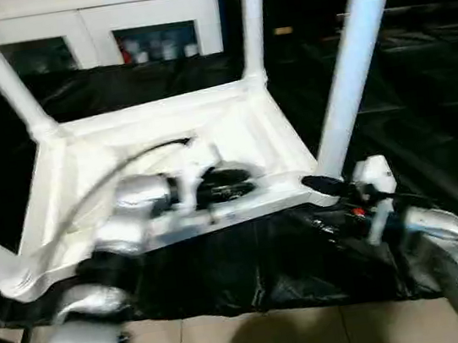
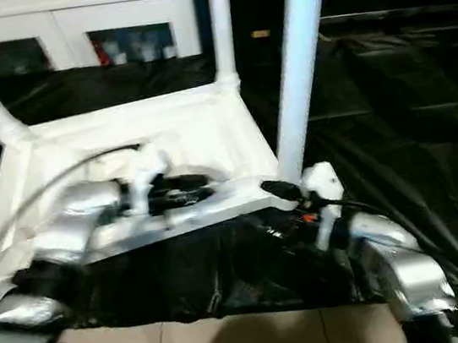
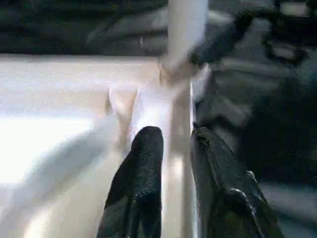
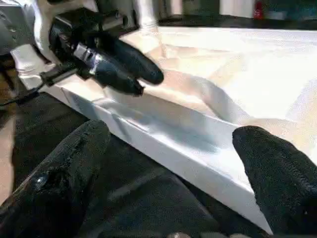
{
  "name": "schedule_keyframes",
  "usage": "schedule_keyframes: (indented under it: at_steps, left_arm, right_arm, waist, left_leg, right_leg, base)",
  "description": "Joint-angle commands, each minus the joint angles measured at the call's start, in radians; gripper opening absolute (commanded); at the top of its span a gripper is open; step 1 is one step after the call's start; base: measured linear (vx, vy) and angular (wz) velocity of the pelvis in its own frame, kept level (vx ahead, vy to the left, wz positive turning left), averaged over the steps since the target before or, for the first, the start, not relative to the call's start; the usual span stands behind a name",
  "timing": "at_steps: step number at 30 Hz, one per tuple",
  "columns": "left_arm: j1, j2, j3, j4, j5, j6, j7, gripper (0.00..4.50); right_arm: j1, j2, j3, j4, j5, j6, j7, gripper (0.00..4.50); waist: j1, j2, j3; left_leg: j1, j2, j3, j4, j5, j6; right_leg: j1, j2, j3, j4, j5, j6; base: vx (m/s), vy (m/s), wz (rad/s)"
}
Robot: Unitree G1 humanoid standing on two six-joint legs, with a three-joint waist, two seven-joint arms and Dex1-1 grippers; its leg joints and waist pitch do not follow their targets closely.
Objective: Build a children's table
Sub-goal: Rotate leg to tighten, then rotate table base
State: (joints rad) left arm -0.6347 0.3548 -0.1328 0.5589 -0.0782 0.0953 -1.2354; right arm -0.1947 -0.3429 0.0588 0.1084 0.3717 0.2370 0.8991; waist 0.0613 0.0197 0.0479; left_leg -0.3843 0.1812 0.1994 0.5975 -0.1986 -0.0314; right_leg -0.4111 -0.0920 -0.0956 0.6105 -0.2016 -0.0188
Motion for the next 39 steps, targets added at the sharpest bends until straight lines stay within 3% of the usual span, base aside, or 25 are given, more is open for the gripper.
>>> schedule_keyframes:
  at_steps: [1, 2, 3, 4, 5, 6, 8, 9, 13, 15, 17, 22, 25, 28, 32, 35, 39]
  left_arm:
    - [0.036, 0.058, -0.010, -0.121, -0.038, 0.113, -0.085, 1.54]
    - [0.036, 0.058, -0.010, -0.121, -0.038, 0.113, -0.085, 1.54]
    - [0.109, 0.167, -0.024, -0.264, -0.074, 0.241, -0.156, 1.85]
    - [0.109, 0.167, -0.024, -0.264, -0.074, 0.241, -0.156, 1.85]
    - [0.155, 0.228, -0.036, -0.332, -0.080, 0.298, -0.185, 1.91]
    - [0.171, 0.246, -0.041, -0.343, -0.069, 0.304, -0.189, 1.91]
    - [0.182, 0.259, -0.045, -0.359, -0.064, 0.316, -0.188, 2.06]
    - [0.201, 0.274, -0.055, -0.379, -0.040, 0.324, -0.176, 2.31]
    - [0.216, 0.279, -0.074, -0.400, -0.004, 0.340, -0.134, 2.42]
    - [0.207, 0.270, -0.098, -0.377, 0.052, 0.301, -0.051, 2.66]
    - [0.204, 0.269, -0.102, -0.377, 0.065, 0.297, -0.026, 2.66]
    - [0.203, 0.253, -0.086, -0.374, 0.090, 0.249, 0.045, 2.66]
    - [0.209, 0.253, -0.078, -0.385, 0.091, 0.229, 0.061, 2.66]
    - [0.206, 0.250, -0.087, -0.362, 0.107, 0.183, 0.109, 2.66]
    - [0.187, 0.223, -0.092, -0.322, 0.133, 0.136, 0.173, 2.66]
    - [0.174, 0.200, -0.087, -0.306, 0.138, 0.115, 0.209, 2.66]
    - [0.162, 0.158, -0.082, -0.291, 0.141, 0.070, 0.279, 2.66]
  right_arm:
    - [-0.033, 0.033, 0.032, 0.034, -0.029, -0.005, -0.016, 4.50]
    - [-0.033, 0.033, 0.032, 0.034, -0.029, -0.005, -0.016, 4.50]
    - [-0.107, 0.104, 0.055, 0.135, -0.081, -0.040, -0.083, 4.50]
    - [-0.107, 0.104, 0.055, 0.135, -0.081, -0.040, -0.083, 4.50]
    - [-0.173, 0.153, 0.060, 0.230, -0.121, -0.064, -0.162, 4.50]
    - [-0.211, 0.178, 0.058, 0.285, -0.140, -0.083, -0.208, 4.50]
    - [-0.235, 0.193, 0.056, 0.320, -0.151, -0.094, -0.237, 4.50]
    - [-0.287, 0.224, 0.046, 0.396, -0.160, -0.099, -0.293, 4.50]
    - [-0.372, 0.260, 0.023, 0.524, -0.188, -0.149, -0.398, 4.50]
    - [-0.468, 0.281, -0.043, 0.675, -0.201, -0.206, -0.584, 4.50]
    - [-0.492, 0.284, -0.066, 0.716, -0.200, -0.225, -0.628, 4.50]
    - [-0.541, 0.259, -0.126, 0.827, -0.198, -0.285, -0.780, 4.50]
    - [-0.552, 0.232, -0.149, 0.871, -0.199, -0.316, -0.833, 4.50]
    - [-0.577, 0.195, -0.174, 0.957, -0.221, -0.369, -0.886, 4.50]
    - [-0.581, 0.145, -0.177, 0.997, -0.242, -0.403, -0.908, 4.50]
    - [-0.581, 0.118, -0.177, 1.009, -0.244, -0.411, -0.911, 4.50]
    - [-0.589, 0.068, -0.174, 1.037, -0.259, -0.445, -0.883, 4.50]
  waist:
    - [0.003, -0.018, -0.067]
    - [0.001, -0.011, -0.063]
    - [0.000, -0.014, -0.062]
    - [-0.009, -0.013, -0.060]
    - [-0.010, -0.007, -0.058]
    - [-0.020, -0.009, -0.053]
    - [-0.020, -0.008, -0.055]
    - [-0.012, 0.000, -0.053]
    - [-0.011, -0.001, -0.055]
    - [-0.015, -0.004, -0.056]
    - [-0.014, -0.004, -0.060]
    - [-0.013, -0.004, -0.066]
    - [-0.008, -0.003, -0.066]
    - [-0.007, 0.000, -0.066]
    - [0.001, -0.001, -0.065]
    - [0.004, -0.006, -0.066]
    - [0.007, -0.001, -0.068]
  left_leg:
    - [0.016, 0.064, -0.025, -0.059, -0.015, 0.155]
    - [0.018, 0.065, -0.025, -0.063, -0.029, 0.134]
    - [0.022, 0.067, -0.026, -0.067, -0.056, 0.101]
    - [0.015, 0.065, -0.029, -0.072, -0.065, 0.086]
    - [0.030, 0.064, -0.023, -0.071, -0.101, 0.053]
    - [0.024, 0.061, -0.023, -0.078, -0.118, 0.030]
    - [0.031, 0.059, -0.021, -0.076, -0.131, 0.010]
    - [0.039, 0.060, -0.018, -0.076, -0.141, -0.004]
    - [0.040, 0.060, -0.018, -0.080, -0.154, -0.032]
    - [0.034, 0.055, -0.021, -0.080, -0.144, -0.047]
    - [0.034, 0.054, -0.020, -0.077, -0.127, -0.047]
    - [0.030, 0.049, -0.017, -0.069, -0.068, -0.010]
    - [0.032, 0.050, -0.016, -0.067, -0.073, -0.001]
    - [0.035, 0.050, -0.015, -0.067, -0.101, -0.012]
    - [0.039, 0.050, -0.013, -0.067, -0.147, -0.027]
    - [0.031, 0.047, -0.015, -0.065, -0.138, -0.019]
    - [0.025, 0.046, -0.018, -0.060, -0.134, -0.009]
  right_leg:
    - [0.057, -0.072, 0.058, -0.048, -0.012, -0.270]
    - [0.052, -0.070, 0.059, -0.049, -0.033, -0.273]
    - [0.051, -0.074, 0.060, -0.044, -0.059, -0.276]
    - [0.054, -0.073, 0.061, -0.043, -0.075, -0.277]
    - [0.044, -0.068, 0.061, -0.051, -0.102, -0.270]
    - [0.047, -0.066, 0.064, -0.053, -0.117, -0.272]
    - [0.046, -0.068, 0.066, -0.055, -0.125, -0.265]
    - [0.041, -0.066, 0.069, -0.055, -0.111, -0.260]
    - [0.046, -0.064, 0.070, -0.052, -0.084, -0.251]
    - [0.054, -0.066, 0.070, -0.050, -0.084, -0.252]
    - [0.057, -0.066, 0.071, -0.047, -0.061, -0.247]
    - [0.063, -0.061, 0.068, -0.039, 0.025, -0.250]
    - [0.062, -0.059, 0.066, -0.038, 0.028, -0.253]
    - [0.058, -0.056, 0.065, -0.040, 0.007, -0.255]
    - [0.057, -0.055, 0.066, -0.044, -0.022, -0.244]
    - [0.063, -0.057, 0.066, -0.043, -0.024, -0.234]
    - [0.066, -0.058, 0.063, -0.042, -0.020, -0.235]
  base:
    - [0.000, 0.000, 0.00]
    - [0.000, 0.000, 0.00]
    - [0.000, 0.000, 0.00]
    - [0.000, 0.000, 0.00]
    - [0.000, 0.000, 0.00]
    - [0.000, 0.000, 0.00]
    - [0.000, 0.000, 0.00]
    - [0.000, 0.000, 0.00]
    - [0.000, 0.000, 0.00]
    - [0.000, 0.000, 0.00]
    - [0.000, 0.000, 0.00]
    - [0.000, 0.000, 0.00]
    - [0.000, 0.000, 0.00]
    - [0.000, 0.000, 0.00]
    - [0.000, 0.000, 0.00]
    - [0.000, 0.000, 0.00]
    - [0.000, 0.000, 0.00]
